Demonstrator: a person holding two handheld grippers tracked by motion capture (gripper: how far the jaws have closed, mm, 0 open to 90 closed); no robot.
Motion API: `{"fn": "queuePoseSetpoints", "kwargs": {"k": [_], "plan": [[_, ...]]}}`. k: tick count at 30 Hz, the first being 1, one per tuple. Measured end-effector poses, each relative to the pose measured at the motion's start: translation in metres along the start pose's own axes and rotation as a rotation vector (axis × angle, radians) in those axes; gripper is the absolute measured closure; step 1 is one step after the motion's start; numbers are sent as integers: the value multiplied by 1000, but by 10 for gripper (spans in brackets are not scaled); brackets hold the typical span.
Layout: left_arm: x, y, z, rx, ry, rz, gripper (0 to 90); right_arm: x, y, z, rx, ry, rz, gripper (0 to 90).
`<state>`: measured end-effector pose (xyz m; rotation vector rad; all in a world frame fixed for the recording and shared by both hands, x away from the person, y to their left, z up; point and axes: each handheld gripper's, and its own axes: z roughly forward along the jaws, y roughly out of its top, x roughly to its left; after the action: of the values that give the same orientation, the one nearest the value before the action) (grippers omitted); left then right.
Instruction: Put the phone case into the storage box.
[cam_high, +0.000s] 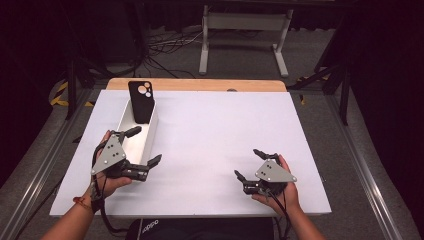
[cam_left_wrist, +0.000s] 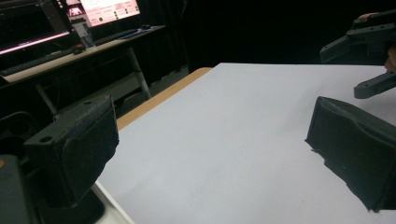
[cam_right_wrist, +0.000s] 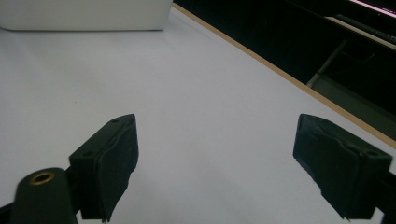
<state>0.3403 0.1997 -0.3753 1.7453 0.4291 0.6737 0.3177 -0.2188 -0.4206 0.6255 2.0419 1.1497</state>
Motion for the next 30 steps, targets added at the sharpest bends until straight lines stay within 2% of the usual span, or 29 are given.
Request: {"fn": "queuePoseSetpoints", "kwargs": {"k": [2,7,13,21,24,27,30], "plan": [[-3,0,0,0,-9,8,26,0,0,0,0,0,0,149],[-10,-3,1,4,-29,-3,26,1,1,0,-1,2,1,149],[-16,-8,2,4,-20,-17,30,1,2,-2,-10,5,-1,150],[-30,-13,6,30,-39,11,31,2,3,-5,-26,12,0,149],[-32,-14,7,34,-51,-3,35,2,2,-6,-26,14,2,149],[-37,-19,11,44,-46,13,36,3,2,-7,-28,15,6,149],[-43,-23,13,58,-63,16,31,3,2,-8,-32,15,8,149]]}}
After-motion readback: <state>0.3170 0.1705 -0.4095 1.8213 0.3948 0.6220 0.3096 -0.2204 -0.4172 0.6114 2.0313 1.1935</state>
